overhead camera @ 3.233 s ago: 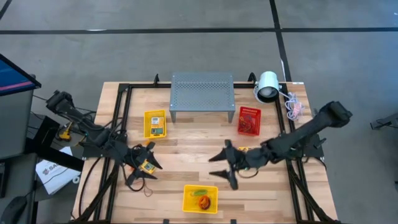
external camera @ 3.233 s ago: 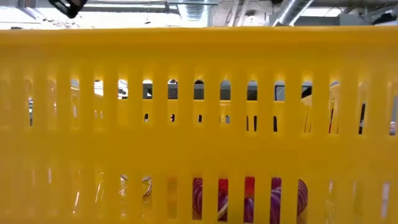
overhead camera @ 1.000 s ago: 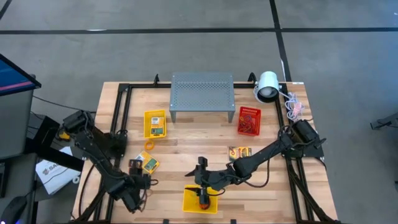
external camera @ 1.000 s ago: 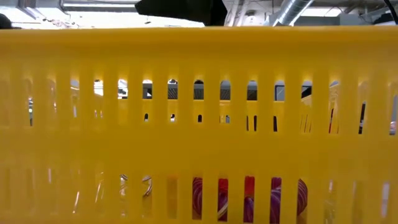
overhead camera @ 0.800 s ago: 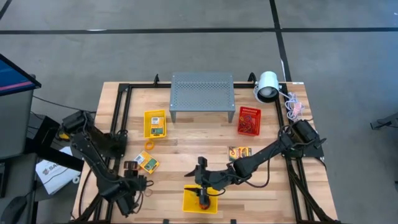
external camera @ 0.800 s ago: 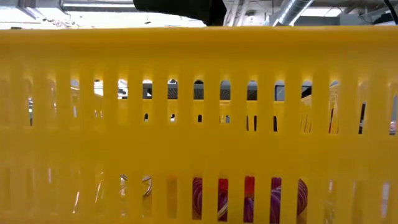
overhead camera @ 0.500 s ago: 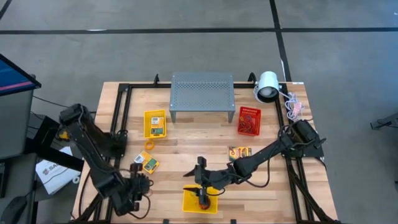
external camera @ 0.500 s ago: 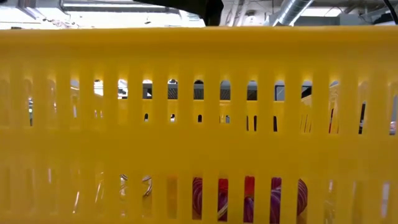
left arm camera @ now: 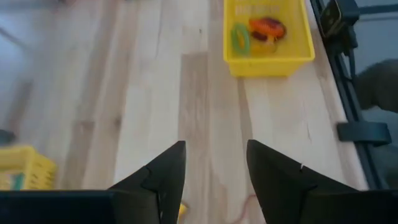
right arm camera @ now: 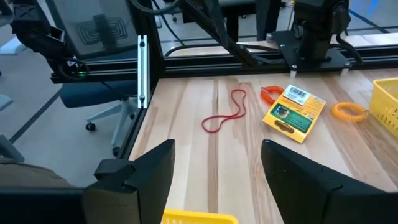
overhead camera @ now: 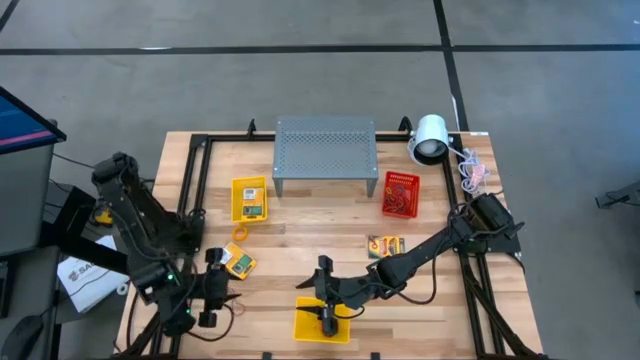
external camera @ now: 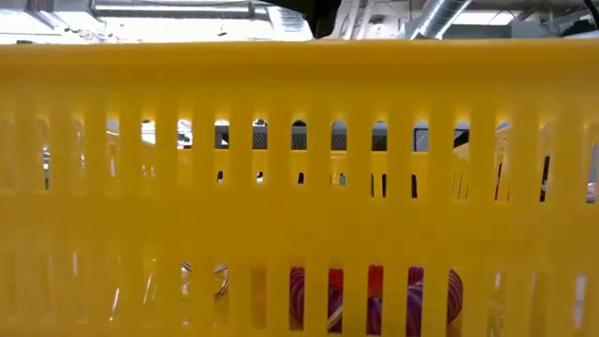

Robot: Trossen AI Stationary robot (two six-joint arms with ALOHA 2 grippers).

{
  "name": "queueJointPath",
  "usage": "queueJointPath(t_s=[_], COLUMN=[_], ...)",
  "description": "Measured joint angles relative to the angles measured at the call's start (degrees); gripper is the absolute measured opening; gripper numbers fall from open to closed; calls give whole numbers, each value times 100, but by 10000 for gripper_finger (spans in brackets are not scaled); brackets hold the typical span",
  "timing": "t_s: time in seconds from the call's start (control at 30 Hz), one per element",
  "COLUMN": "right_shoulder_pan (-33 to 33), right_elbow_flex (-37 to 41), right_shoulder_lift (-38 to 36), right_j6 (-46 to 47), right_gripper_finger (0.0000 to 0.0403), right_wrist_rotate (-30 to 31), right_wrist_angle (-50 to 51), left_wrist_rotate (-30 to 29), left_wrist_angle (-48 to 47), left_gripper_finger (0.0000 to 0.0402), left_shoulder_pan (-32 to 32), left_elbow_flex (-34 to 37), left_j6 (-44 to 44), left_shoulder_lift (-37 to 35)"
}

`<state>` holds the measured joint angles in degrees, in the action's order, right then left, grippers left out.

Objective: Pick & Place Office Desk Supplies
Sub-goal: Put the yellow crayon box into the top yellow bin

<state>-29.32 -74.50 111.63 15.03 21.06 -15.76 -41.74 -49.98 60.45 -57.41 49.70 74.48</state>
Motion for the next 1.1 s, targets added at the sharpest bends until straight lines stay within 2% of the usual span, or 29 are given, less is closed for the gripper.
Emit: queueJointPath(t_s=[0.23, 0.4, 0.57, 0.93, 1.1], right_shoulder_pan=[-27, -24, -24, -35, -33], right_elbow_flex=[0, 0, 0, 0, 0], right_shoulder_lift=[0, 0, 0, 0, 0], right_j6=[151, 197, 218, 302, 302], right_gripper_finger=[234, 234, 234, 234, 234], right_wrist_rotate=[0, 0, 0, 0, 0], right_wrist_angle=[-26, -76, -160, -198, -203], left_wrist_rotate=[-1363, -1918, -1889, -1079, -747], left_wrist_angle=[-72, -476, -713, -1931, -1921], left_gripper_finger=[166, 166, 166, 166, 166], left_shoulder_pan=[671, 881, 847, 710, 677], left_elbow_flex=[-366, -840, -861, -861, -846], left_j6=[-589, -729, -403, 1439, 1630], left_shoulder_lift=[451, 879, 1362, 2191, 2672])
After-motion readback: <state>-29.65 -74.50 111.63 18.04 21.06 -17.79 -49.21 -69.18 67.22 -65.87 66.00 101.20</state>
